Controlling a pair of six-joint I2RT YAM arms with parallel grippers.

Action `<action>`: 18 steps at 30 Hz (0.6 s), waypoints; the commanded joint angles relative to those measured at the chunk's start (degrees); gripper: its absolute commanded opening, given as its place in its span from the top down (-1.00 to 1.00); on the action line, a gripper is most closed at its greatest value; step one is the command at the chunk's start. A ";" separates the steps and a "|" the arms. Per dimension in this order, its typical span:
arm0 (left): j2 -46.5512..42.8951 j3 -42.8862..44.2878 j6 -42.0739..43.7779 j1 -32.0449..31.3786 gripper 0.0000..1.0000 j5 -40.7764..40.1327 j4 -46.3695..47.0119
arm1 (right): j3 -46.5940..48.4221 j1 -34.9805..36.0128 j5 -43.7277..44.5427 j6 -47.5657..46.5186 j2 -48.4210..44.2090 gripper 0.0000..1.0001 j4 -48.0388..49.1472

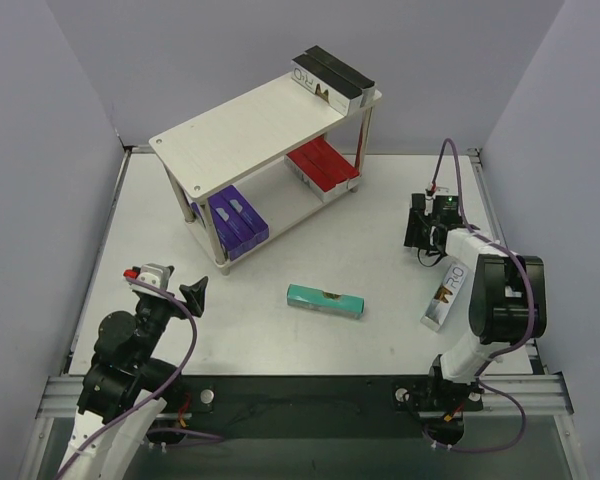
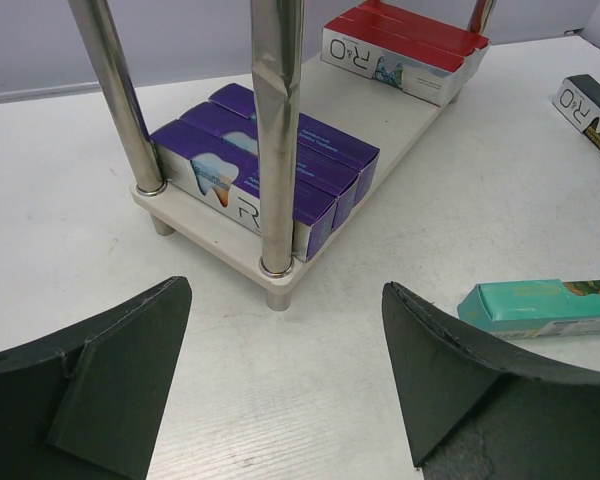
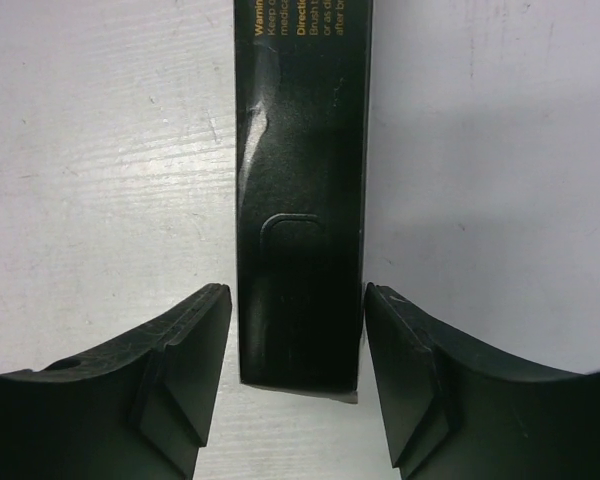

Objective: Place and organize the toothpastes onto the shelf
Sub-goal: Pick up the toothpaste from the center of the board.

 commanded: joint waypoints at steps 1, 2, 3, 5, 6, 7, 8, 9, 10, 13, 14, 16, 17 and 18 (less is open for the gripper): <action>-0.56 0.45 0.41 0.51 -0.76 0.30 3.01 | -1.47 1.07 2.19 0.39 0.14 -0.08 2.22; -0.56 0.45 0.41 0.51 -0.76 0.30 3.01 | -1.91 1.07 2.72 0.39 -0.38 -0.05 2.48; -0.56 0.45 0.41 0.51 -0.76 0.30 3.01 | -2.35 1.16 2.98 0.39 -0.65 0.02 2.57; -0.64 0.45 0.41 0.51 -0.76 0.30 3.01 | -3.84 1.43 4.47 0.30 -1.70 0.12 2.92; -0.64 0.45 0.49 0.51 -0.76 0.30 3.01 | -4.63 1.60 4.83 0.21 -2.40 0.18 3.27; -0.64 0.45 0.50 0.51 -0.76 0.38 3.01 | -5.34 1.95 5.01 -0.05 -4.24 0.21 3.45; -0.64 0.45 0.41 0.51 -0.76 0.39 3.01 | -6.30 2.04 5.27 -0.14 -5.39 0.24 3.71; -0.73 0.37 0.49 0.51 -0.76 0.39 3.01 | -6.75 2.04 5.36 -0.23 -6.62 0.28 3.63; -0.73 0.45 0.41 0.60 -0.76 0.47 3.01 | -7.01 2.04 5.53 -0.23 -9.24 0.30 3.45; -0.47 0.37 0.41 0.60 -0.76 0.65 3.10 | -6.93 2.04 6.24 -0.40 -15.30 0.36 1.70; -0.38 0.37 0.41 0.60 -0.76 0.82 3.10 | -6.67 2.04 6.24 -0.58 -16.81 0.37 0.30; -0.29 0.37 0.41 0.60 -0.76 1.00 3.19 | -4.65 2.04 6.24 -1.02 -21.45 0.38 -1.55; -0.21 0.28 0.41 0.69 -0.76 1.17 3.19 | -3.77 2.04 6.24 -1.54 -22.87 0.38 -3.82; -0.20 0.37 0.41 0.69 -0.76 1.18 3.10 | -1.15 2.04 6.24 -1.81 -24.28 0.38 -5.15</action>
